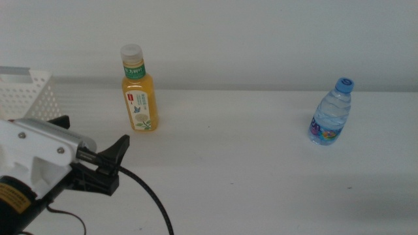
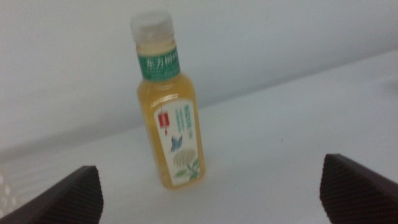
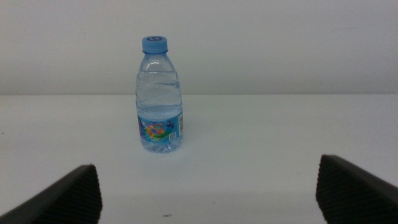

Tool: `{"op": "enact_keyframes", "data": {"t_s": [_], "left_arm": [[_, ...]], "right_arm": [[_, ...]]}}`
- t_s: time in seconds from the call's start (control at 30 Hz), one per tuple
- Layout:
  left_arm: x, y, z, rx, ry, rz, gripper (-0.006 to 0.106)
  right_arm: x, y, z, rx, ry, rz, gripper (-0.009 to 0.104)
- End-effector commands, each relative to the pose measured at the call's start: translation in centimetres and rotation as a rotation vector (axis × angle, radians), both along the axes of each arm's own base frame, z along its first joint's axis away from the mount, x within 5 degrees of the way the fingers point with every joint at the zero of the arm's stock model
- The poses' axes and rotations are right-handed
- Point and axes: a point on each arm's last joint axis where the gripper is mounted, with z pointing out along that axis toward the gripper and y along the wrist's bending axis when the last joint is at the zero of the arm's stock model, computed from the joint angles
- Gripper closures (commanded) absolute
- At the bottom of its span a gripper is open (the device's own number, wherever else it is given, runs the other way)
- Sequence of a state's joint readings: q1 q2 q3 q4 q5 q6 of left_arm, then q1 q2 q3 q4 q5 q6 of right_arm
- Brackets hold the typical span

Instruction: Use arms to grab the bottles and put them into the dustbin to the left of the table.

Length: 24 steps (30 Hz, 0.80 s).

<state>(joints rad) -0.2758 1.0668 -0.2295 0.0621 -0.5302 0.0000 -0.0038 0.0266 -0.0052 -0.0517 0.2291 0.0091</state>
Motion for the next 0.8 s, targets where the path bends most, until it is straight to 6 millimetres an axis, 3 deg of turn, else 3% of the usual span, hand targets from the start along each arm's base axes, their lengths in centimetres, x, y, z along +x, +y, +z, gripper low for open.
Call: {"op": "enact_keyframes", "data": {"t_s": [0.0,0.3,0.47,0.77], "left_arm": [[0.2,-0.2,-0.1,-0.010,-0.031,-0.009,0.007],[3.5,-0.4,-3.2,-0.108,-0.048,0.086,0.007],[6.2,-2.0,-5.2,-0.119,0.004,0.102,0.007],[11.3,-4.4,-6.8,-0.120,0.031,0.081,0.007]], "right_arm": [[0.1,0.0,-1.4,-0.008,0.034,-0.006,0.003],[0.1,0.0,-1.4,-0.008,0.034,-0.006,0.003],[0.1,0.0,-1.4,-0.008,0.034,-0.006,0.003],[0.1,0.0,-1.4,-0.008,0.034,-0.006,0.003]]}}
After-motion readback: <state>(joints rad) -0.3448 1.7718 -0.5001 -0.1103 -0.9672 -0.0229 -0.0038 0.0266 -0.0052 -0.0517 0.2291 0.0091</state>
